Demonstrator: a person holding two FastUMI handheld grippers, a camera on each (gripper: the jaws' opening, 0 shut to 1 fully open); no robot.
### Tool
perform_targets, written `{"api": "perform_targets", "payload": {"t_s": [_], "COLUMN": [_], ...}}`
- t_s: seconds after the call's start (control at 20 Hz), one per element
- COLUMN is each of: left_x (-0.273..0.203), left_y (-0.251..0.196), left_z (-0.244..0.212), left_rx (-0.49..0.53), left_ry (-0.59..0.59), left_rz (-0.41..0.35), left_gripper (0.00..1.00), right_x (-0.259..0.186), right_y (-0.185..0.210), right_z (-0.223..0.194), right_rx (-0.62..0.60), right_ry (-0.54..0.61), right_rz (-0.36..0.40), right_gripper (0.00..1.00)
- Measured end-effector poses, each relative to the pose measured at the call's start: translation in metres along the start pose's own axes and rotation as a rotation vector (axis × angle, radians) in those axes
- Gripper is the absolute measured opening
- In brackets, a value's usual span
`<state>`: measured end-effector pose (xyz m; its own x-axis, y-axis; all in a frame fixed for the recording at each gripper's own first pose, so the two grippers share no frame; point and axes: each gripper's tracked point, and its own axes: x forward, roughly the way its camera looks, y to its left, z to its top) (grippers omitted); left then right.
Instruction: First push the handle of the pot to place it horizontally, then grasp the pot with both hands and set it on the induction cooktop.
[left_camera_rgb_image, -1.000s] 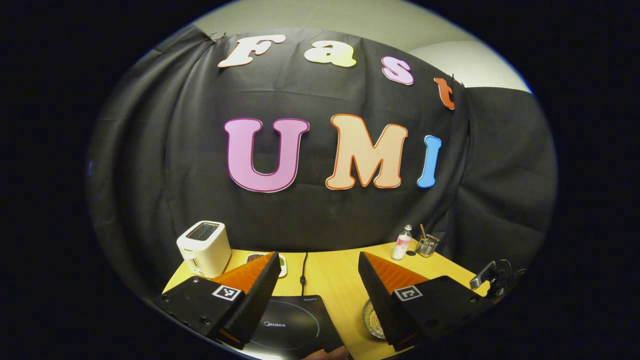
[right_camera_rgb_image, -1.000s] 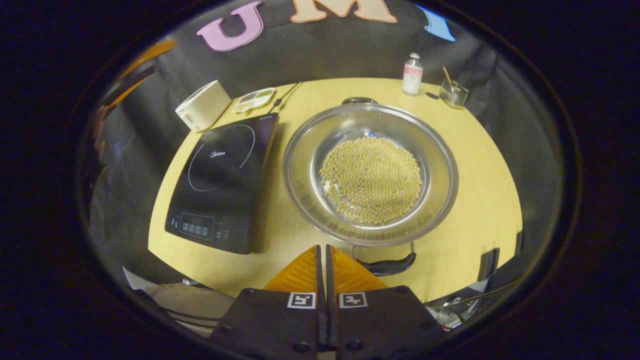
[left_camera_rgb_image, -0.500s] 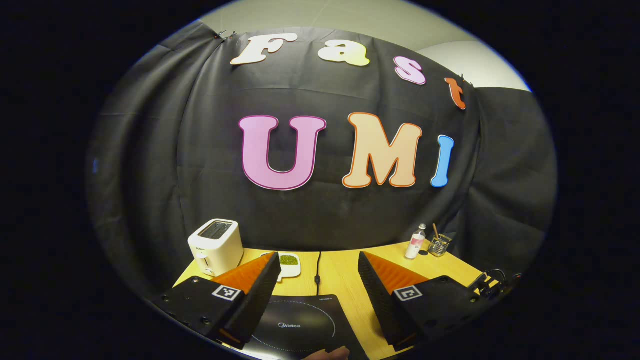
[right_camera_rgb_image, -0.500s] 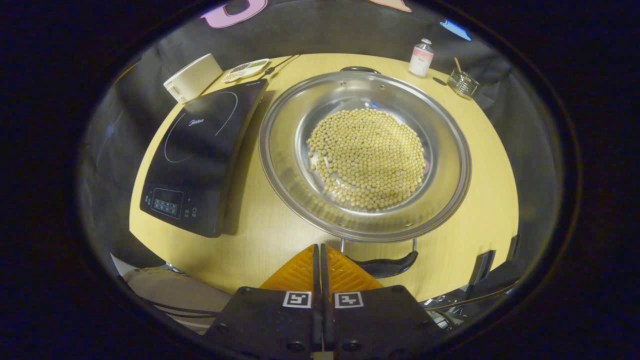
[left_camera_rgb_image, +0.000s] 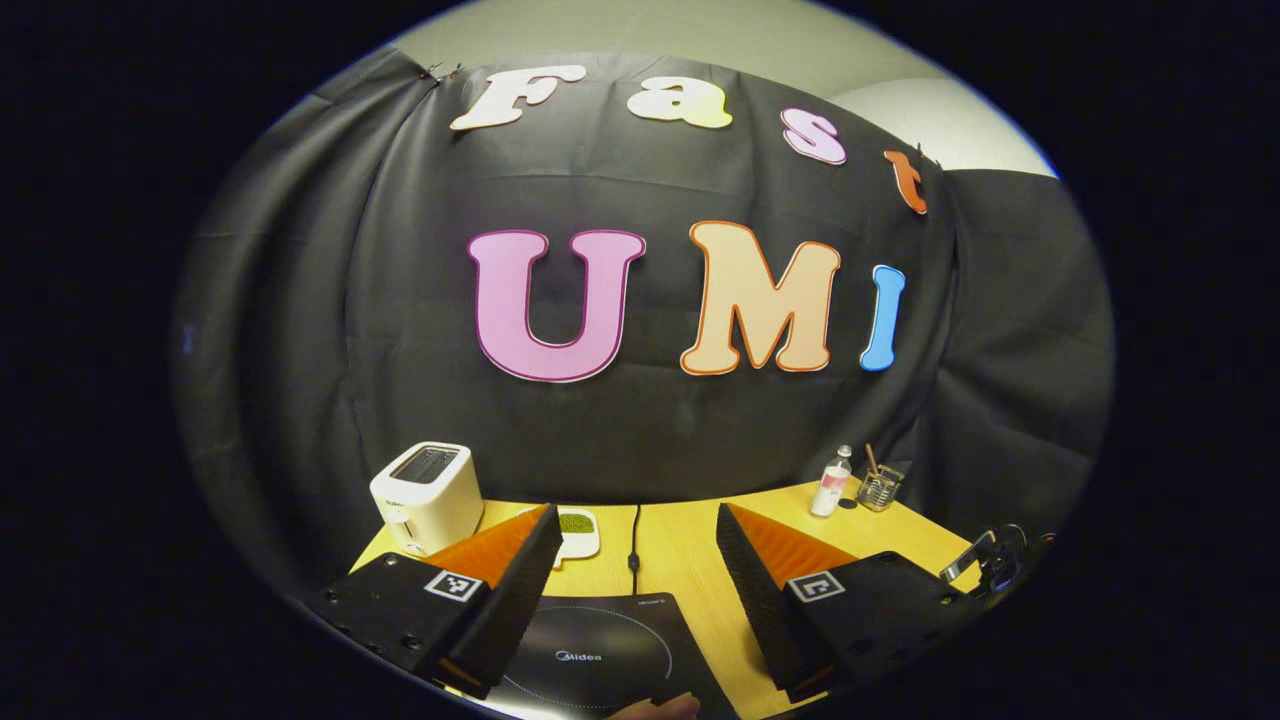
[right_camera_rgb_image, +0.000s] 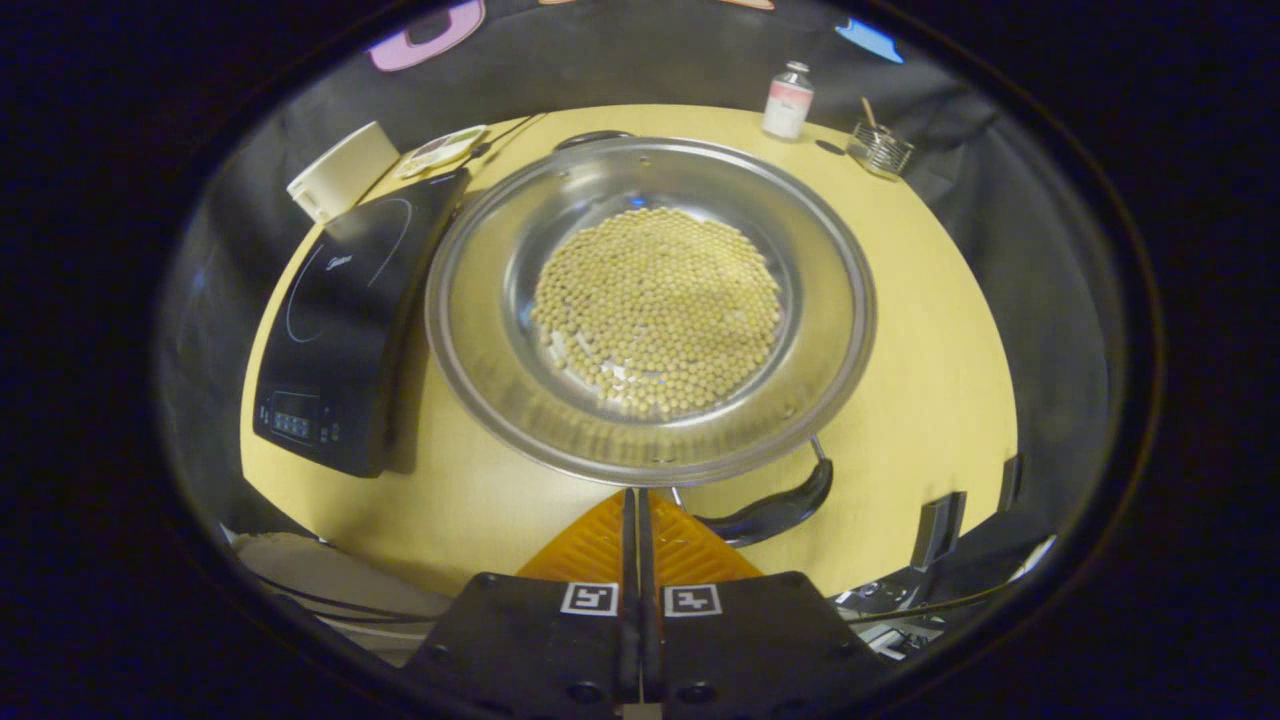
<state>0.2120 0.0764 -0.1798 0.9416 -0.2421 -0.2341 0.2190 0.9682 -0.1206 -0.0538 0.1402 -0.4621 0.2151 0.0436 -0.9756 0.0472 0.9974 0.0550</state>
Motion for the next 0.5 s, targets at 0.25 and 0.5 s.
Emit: {"api": "perform_targets", "payload": {"t_s": [0.25, 0.5], "left_x": [0.002, -0.001], "left_y": [-0.018, -0.04], "left_z": [-0.008, -0.004], "left_rx": [-0.019, 0.008], "left_ry": [0.039, 0.042], "left_rz": [-0.012, -0.009], "left_gripper": [0.95, 0.95], "right_x": [0.001, 0.001], "right_y": [-0.033, -0.068], "right_z": [0.009, 0.02], "right_rx": [0.046, 0.099], "right_ry": [-0.024, -0.058], "right_rz": [-0.023, -0.014], "right_gripper": [0.02, 0.03]}}
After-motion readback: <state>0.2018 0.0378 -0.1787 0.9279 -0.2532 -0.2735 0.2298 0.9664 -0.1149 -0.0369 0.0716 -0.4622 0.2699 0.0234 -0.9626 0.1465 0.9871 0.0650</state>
